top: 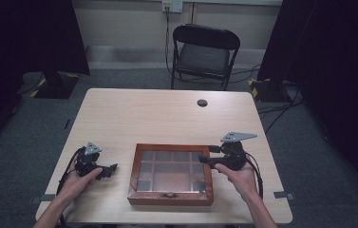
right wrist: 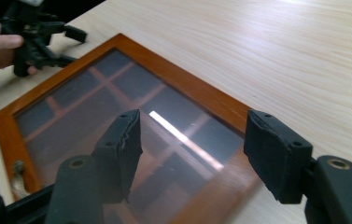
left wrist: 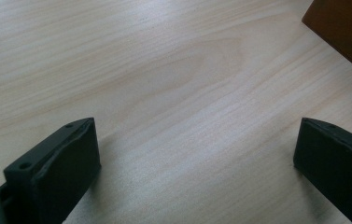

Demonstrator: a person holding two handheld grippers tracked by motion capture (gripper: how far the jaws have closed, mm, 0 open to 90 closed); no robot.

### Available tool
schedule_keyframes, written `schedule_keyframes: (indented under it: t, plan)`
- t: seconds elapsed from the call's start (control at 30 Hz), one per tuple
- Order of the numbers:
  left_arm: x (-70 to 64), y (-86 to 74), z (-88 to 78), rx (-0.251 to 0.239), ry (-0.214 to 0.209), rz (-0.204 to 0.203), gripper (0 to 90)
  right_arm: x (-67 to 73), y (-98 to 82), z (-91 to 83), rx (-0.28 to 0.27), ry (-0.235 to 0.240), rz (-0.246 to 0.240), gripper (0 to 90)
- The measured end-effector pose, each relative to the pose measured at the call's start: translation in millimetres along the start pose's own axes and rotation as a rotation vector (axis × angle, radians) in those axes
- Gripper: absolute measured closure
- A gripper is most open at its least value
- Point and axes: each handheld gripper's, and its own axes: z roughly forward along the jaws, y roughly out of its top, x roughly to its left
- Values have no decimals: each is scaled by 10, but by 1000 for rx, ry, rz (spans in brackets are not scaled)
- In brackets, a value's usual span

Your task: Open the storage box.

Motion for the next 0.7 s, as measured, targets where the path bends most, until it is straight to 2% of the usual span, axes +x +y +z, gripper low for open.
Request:
schedule_keyframes:
  t: [0.17, 0.33, 0.4, 0.57, 0.63, 0.7]
  plan:
    - [2, 0, -1, 2, 0, 3, 0, 147, 22, 58, 6, 52, -28, 402]
    - [0, -1, -2, 2, -1, 1, 0, 268, 22, 70, -4, 107, -49, 507]
    - [0, -1, -2, 3, -1, 1, 0, 322, 15, 84, 5, 125, -69, 545]
    - [2, 0, -1, 1, 0, 3, 0, 420, -6, 123, 31, 155, -94, 565]
    - [0, 0, -2, 3, -1, 1, 0, 489, -20, 154, 52, 182, -119, 600]
    - [0, -1, -1, 2, -3, 0, 0, 528, -38, 180, 55, 222, -115, 629]
